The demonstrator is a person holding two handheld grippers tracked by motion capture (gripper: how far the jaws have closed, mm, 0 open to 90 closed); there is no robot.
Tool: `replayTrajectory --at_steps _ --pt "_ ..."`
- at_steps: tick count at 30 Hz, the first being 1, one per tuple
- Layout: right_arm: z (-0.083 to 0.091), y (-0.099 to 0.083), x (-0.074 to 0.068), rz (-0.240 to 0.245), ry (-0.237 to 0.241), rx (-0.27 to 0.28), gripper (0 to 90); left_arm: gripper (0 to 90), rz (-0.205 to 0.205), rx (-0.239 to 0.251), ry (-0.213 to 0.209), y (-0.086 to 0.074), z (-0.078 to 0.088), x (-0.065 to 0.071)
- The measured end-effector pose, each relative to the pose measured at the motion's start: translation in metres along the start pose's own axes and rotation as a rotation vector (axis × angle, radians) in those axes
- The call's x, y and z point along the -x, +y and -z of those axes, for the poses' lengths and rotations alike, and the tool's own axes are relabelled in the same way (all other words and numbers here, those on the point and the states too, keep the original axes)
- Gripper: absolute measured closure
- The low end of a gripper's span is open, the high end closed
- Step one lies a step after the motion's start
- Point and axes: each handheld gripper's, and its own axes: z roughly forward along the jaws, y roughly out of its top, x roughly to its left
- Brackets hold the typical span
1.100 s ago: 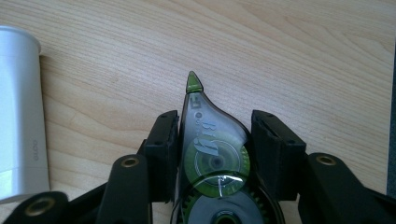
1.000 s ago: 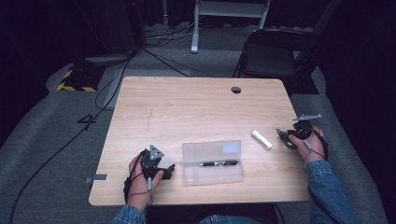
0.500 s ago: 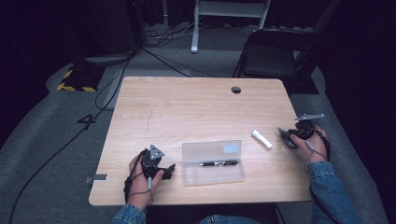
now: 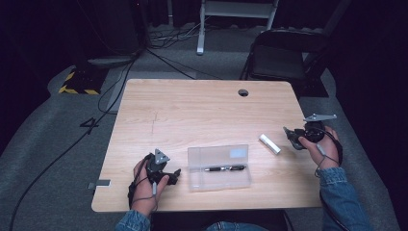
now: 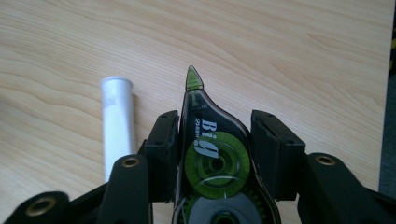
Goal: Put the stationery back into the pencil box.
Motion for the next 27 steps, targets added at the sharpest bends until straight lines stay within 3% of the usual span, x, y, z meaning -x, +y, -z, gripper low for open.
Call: replayTrajectory --at_steps 10,27 --pt "0.015 0.014 -0.023 0.053 0.047 0.045 53.9 12.2 0.001 0.001 0.000 0.000 0.000 0.000" --pt "0.043 0.033 -0.074 0.166 0.173 0.105 53.9 12.1 -0.005 0.000 -0.001 0.001 -0.001 0.000"
